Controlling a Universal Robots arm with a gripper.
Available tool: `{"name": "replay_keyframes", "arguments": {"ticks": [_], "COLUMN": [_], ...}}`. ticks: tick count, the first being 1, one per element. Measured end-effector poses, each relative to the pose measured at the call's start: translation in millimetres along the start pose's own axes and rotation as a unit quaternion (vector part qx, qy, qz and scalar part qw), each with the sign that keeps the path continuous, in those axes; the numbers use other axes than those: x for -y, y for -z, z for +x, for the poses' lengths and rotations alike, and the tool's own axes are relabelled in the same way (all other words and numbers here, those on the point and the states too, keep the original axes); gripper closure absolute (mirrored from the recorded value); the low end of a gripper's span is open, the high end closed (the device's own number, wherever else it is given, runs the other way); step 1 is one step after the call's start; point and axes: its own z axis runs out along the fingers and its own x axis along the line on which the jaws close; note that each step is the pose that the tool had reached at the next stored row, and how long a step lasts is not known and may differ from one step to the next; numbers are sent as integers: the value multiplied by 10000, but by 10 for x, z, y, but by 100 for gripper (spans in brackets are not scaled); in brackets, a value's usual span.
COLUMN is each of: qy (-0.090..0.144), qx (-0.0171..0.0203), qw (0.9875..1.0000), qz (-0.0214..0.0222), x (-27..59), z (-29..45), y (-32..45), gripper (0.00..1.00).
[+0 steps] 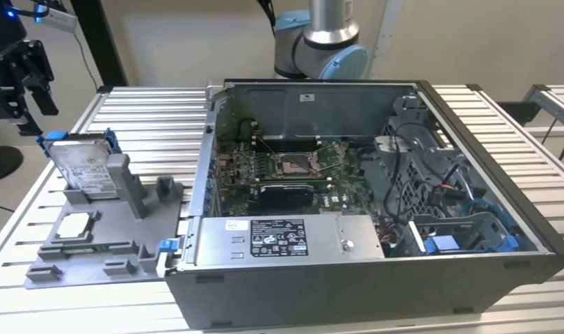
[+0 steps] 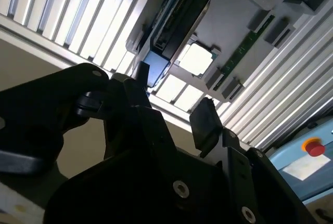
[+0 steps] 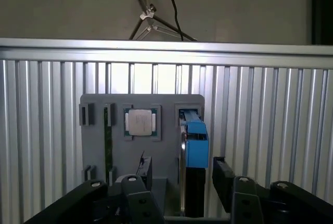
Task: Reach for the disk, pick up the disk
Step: 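Pick up the disk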
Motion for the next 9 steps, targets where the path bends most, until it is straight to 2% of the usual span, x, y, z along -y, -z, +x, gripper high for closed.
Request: {"name": "replay_keyframes", "arguments": {"ticks": [9], "qy": [2], "qx": [-2], "qw": [10000], "qz": [-6], "x": [0], "z": [0], "y": [-25], "gripper": [0]}}
